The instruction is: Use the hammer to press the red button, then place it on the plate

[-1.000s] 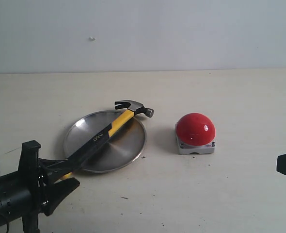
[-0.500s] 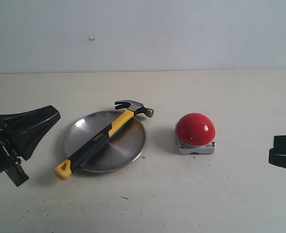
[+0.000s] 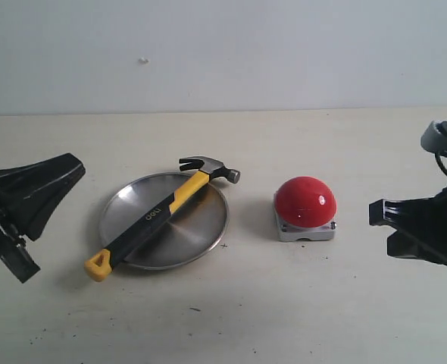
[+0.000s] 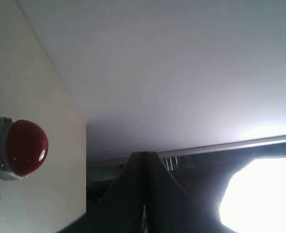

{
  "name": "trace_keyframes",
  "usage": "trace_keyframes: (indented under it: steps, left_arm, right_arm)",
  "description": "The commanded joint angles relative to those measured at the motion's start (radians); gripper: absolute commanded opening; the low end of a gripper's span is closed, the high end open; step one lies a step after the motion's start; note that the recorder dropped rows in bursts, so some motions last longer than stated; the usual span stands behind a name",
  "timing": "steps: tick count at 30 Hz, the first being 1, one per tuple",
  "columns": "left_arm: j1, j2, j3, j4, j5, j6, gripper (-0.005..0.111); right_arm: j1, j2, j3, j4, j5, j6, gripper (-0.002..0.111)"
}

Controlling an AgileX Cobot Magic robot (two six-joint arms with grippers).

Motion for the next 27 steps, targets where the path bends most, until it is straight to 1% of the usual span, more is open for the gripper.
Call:
trace_keyframes:
  steps: [1,3,5,6,9,10,11,13,15,17,20,22,24,25,27]
  left_arm:
    - [0.000,-0.029,0.001,-0.137,-0.011,0.056,0.000]
    - [0.005,-0.039,0.001,-0.168,-0.011,0.099,0.000]
    - [0.044,-0.058,0.001,-0.173,-0.011,0.137,0.000]
    - [0.077,-0.070,0.001,-0.171,-0.011,0.139,0.000]
    - [0.192,-0.113,0.001,-0.167,-0.011,0.141,0.000]
    - [0.250,-0.135,0.001,-0.168,-0.011,0.149,0.000]
    - [0.289,-0.150,0.001,-0.168,-0.011,0.162,0.000]
    - [0.391,-0.188,0.001,-0.152,-0.011,0.219,0.000]
    - [0.485,-0.220,-0.005,-0.095,-0.011,0.284,0.000]
    - [0.574,-0.254,-0.024,0.012,-0.011,0.327,0.000]
    - [0.691,-0.297,-0.079,0.250,0.152,0.380,0.000]
    - [0.736,-0.324,-0.124,0.409,0.299,0.434,0.000]
    - [0.747,-0.336,-0.162,0.517,0.438,0.474,0.000]
    - [0.747,-0.339,-0.179,0.551,0.500,0.491,0.000]
    - [0.747,-0.339,-0.197,0.580,0.575,0.503,0.000]
  right_arm:
    - [0.001,-0.116,0.046,-0.005,-0.009,-0.043,0.000]
    - [0.001,-0.183,0.064,-0.003,-0.013,-0.043,0.000]
    - [0.001,-0.268,0.079,-0.003,-0.033,-0.045,0.000]
    - [0.001,-0.305,0.083,-0.005,-0.044,-0.050,0.000]
    - [0.001,-0.440,0.091,-0.005,-0.094,-0.082,0.000]
    - [0.001,-0.487,0.093,-0.005,-0.109,-0.095,0.000]
    - [0.001,-0.529,0.093,-0.007,-0.121,-0.108,0.000]
    - [0.001,-0.591,0.093,-0.009,-0.145,-0.126,0.000]
    - [0.001,-0.634,0.093,-0.009,-0.160,-0.131,0.000]
    - [0.001,-0.641,0.096,-0.009,-0.164,-0.131,0.000]
    - [0.001,-0.623,0.112,-0.009,-0.193,-0.131,0.000]
    - [0.001,-0.596,0.129,-0.009,-0.238,-0.131,0.000]
    - [0.001,-0.569,0.143,-0.009,-0.282,-0.131,0.000]
    - [0.001,-0.555,0.146,-0.005,-0.311,-0.131,0.000]
    - [0.001,-0.529,0.146,-0.003,-0.369,-0.123,0.000]
